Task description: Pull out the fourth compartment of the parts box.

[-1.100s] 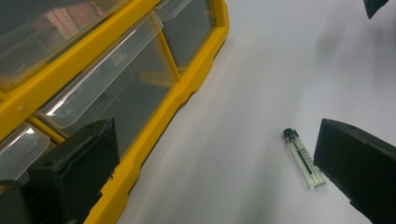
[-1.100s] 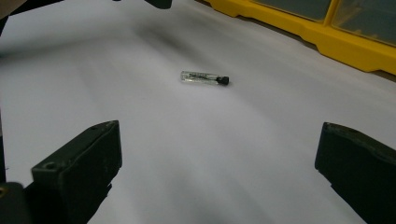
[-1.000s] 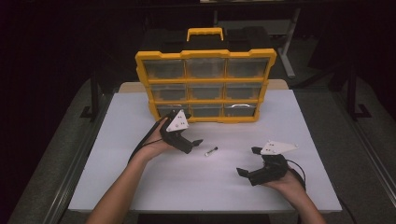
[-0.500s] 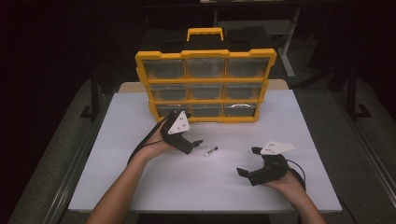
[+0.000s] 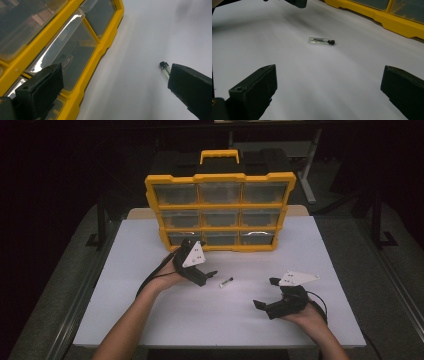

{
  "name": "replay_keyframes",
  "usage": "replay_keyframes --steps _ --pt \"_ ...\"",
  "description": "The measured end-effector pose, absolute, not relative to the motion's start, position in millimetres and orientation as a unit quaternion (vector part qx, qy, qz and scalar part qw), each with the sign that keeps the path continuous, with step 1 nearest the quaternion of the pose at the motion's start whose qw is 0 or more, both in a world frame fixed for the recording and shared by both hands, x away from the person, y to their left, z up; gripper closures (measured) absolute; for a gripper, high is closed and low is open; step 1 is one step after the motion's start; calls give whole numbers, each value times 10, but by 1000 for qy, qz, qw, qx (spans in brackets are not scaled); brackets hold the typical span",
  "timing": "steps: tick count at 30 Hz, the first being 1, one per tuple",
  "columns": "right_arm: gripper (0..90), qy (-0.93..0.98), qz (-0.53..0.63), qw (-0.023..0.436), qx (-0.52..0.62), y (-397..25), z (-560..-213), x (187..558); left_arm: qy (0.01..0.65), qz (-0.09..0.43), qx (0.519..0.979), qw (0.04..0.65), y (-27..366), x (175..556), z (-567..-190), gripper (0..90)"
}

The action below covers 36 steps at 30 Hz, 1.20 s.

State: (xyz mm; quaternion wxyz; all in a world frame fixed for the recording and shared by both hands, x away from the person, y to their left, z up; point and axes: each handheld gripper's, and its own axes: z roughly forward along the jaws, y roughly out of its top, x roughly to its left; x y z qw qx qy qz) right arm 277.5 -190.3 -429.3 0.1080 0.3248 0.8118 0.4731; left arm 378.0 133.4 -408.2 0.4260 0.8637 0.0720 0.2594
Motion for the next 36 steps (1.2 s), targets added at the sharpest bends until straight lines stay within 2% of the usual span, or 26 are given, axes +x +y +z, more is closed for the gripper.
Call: replay_keyframes --steps 36 --pt "1 811 474 107 325 -1903 -4291 2775 37 326 854 404 1299 3726 -4082 0"
